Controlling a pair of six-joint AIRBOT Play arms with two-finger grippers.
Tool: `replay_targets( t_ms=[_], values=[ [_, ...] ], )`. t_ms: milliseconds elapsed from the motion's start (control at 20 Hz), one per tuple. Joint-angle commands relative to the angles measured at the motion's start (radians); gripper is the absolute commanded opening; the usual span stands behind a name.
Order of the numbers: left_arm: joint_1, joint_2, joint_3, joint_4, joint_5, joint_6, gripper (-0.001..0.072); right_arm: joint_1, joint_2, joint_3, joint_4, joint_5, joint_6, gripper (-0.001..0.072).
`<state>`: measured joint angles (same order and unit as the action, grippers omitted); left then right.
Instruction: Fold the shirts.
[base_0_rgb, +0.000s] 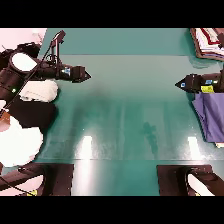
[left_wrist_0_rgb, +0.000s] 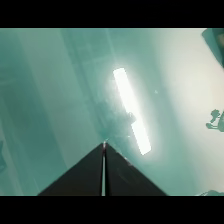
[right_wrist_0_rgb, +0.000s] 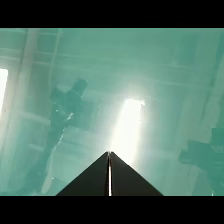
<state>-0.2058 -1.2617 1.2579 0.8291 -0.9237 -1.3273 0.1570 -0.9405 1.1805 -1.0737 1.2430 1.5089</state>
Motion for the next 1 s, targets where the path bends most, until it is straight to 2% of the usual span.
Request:
replay_targets(
  t_ms=[0, 500, 700, 850, 950],
  values=[
    [0.000, 0.001, 0.001, 0.000, 0.000, 0.000, 0.0027, 0.003, 0.001, 0.000, 0.001, 0.002, 0.000, 0.0020],
    [0.000, 0.001, 0.001, 0.000, 0.000, 0.000, 0.0027, 0.003, 0.001, 0.000, 0.001, -0.004, 0.000, 0.0020],
    [0.007, 0.002, 0.003, -0.044, 0.015, 0.001, 0.0027, 0.003, 0.001, 0.000, 0.001, -0.006, 0.000, 0.0020],
    [0.082, 0.012, 0.072, 0.118, 0.019, 0.000, 0.0044, 0.003, 0.001, 0.000, 0.001, -0.006, 0.000, 0.0020],
    [0.139, 0.014, 0.117, 0.312, -0.005, -0.007, 0.0618, 0.003, 0.001, 0.000, 0.001, -0.006, 0.000, 0.0020]
  ],
)
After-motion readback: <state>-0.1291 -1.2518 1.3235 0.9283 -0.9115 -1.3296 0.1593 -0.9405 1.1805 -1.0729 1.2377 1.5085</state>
